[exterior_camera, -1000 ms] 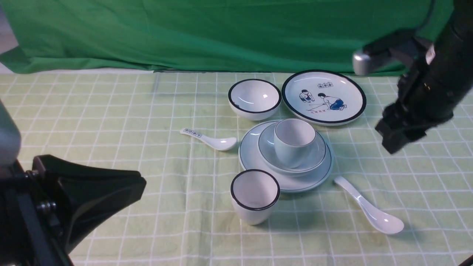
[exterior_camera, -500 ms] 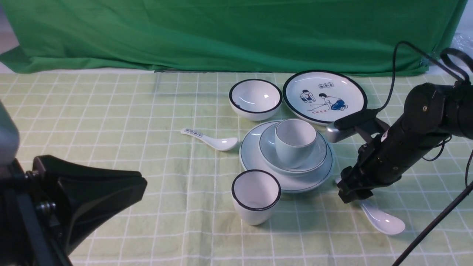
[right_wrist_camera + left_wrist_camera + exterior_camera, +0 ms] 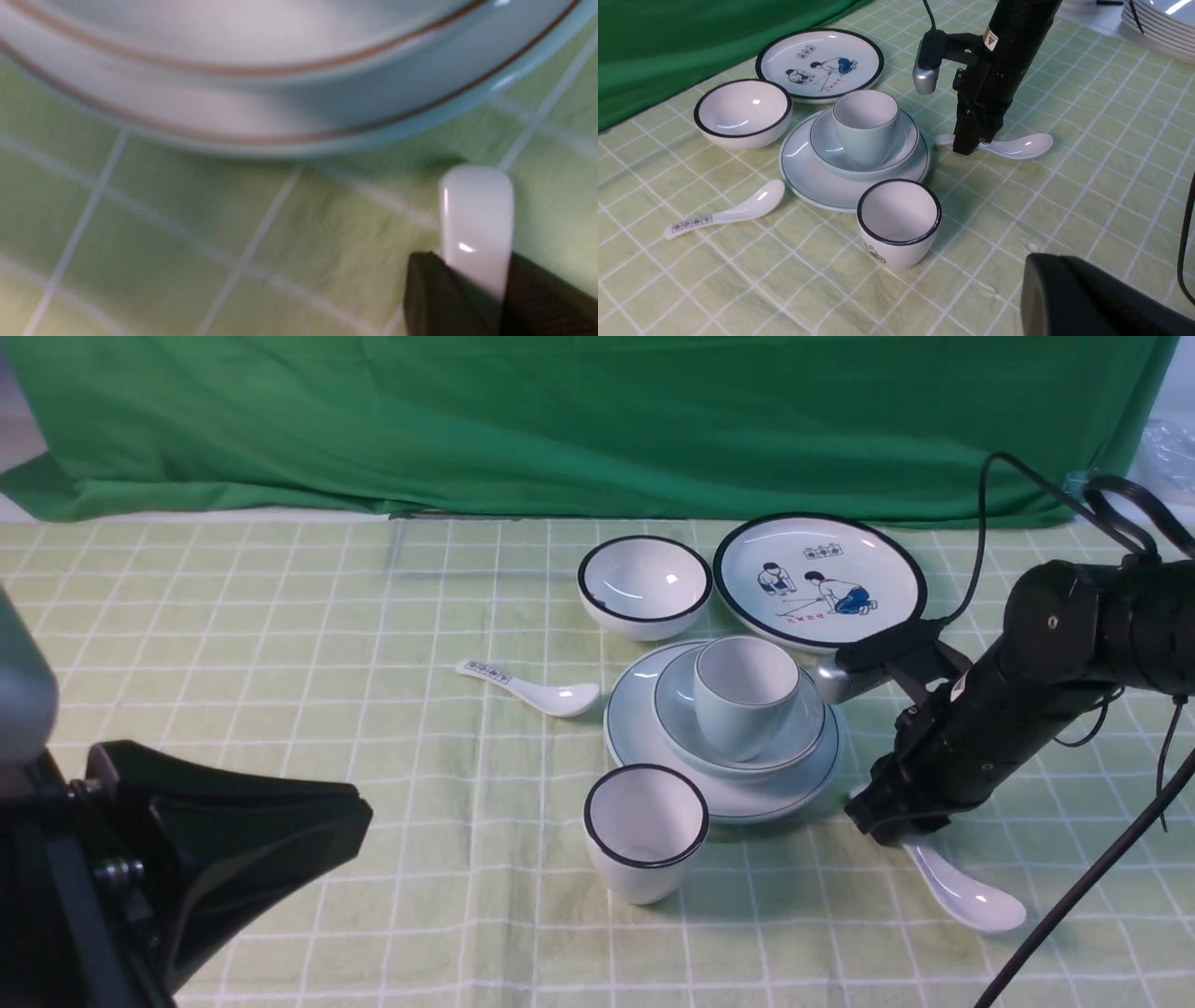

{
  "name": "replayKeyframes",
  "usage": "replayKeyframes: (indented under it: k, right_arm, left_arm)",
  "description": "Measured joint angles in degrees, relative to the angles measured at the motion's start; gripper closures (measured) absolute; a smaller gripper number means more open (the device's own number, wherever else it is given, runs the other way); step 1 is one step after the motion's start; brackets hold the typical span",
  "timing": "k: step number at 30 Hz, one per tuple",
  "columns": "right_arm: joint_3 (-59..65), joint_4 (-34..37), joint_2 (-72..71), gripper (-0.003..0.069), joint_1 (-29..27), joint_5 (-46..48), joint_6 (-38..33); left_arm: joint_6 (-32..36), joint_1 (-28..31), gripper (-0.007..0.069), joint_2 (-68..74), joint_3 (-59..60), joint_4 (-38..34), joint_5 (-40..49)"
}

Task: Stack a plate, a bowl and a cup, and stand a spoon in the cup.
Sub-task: Use the right arm to grab a blue soup spoon, then use the right arm to put the blue soup spoon into the blue teacup in the middle

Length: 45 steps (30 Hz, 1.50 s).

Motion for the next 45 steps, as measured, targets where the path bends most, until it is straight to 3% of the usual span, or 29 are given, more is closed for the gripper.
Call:
replayKeyframes:
  k: [5,8,11,14,15,16,17,19,23,29,45]
  right_arm:
    - [0.3,0.2,-10.8,0.0491,0.0,2.6,1.2]
    - [1.1,1.4,-18.3,0.0491,0.0,-1.6,3.0]
    - [5.5,8.9,-25.8,0.0491,1.1,-17.2,2.3]
    - [11.5,16.3,-28.4,0.0491,6.2,-37.8,1.3]
    - [11.9,16.3,-28.4,0.0491,6.2,-39.1,1.3]
    - [15.1,17.2,-27.5,0.0491,10.1,-51.0,1.9]
    - [15.1,17.2,-27.5,0.0491,10.6,-51.0,2.1]
    - [17.8,13.7,-23.7,0.0491,15.3,-66.0,4.9]
    - [17.3,5.5,-16.7,0.0491,16.8,-77.8,13.0]
    - [12.7,1.6,-6.9,0.0491,16.3,-80.4,16.4]
    - [10.9,0.8,2.1,0.0471,16.3,-81.0,16.3]
  left_arm:
    - [0.0,0.0,0.0624,0.0,0.0,0.1,0.3]
    - [0.0,0.0,0.0624,0.0,0.0,0.1,0.1]
    - [0.0,0.0,0.0624,0.0,0.0,0.1,-0.5]
    - [0.0,0.0,0.0624,0.0,0.1,0.1,-1.3]
    - [0.0,0.0,0.0624,0.0,0.1,0.1,-1.4]
    - [0.0,0.0,0.0624,0.0,0.1,0.1,-1.6]
    - [0.0,0.0,0.0624,0.0,0.1,0.1,-1.6]
    - [0.0,0.0,0.0624,0.0,0.2,0.1,-1.8]
    - [0.0,0.0,0.0624,0.0,0.2,0.1,-1.9]
    - [0.0,0.0,0.0624,0.0,0.2,0.1,-2.1]
    - [0.0,0.0,0.0624,0.0,0.2,0.0,-2.1]
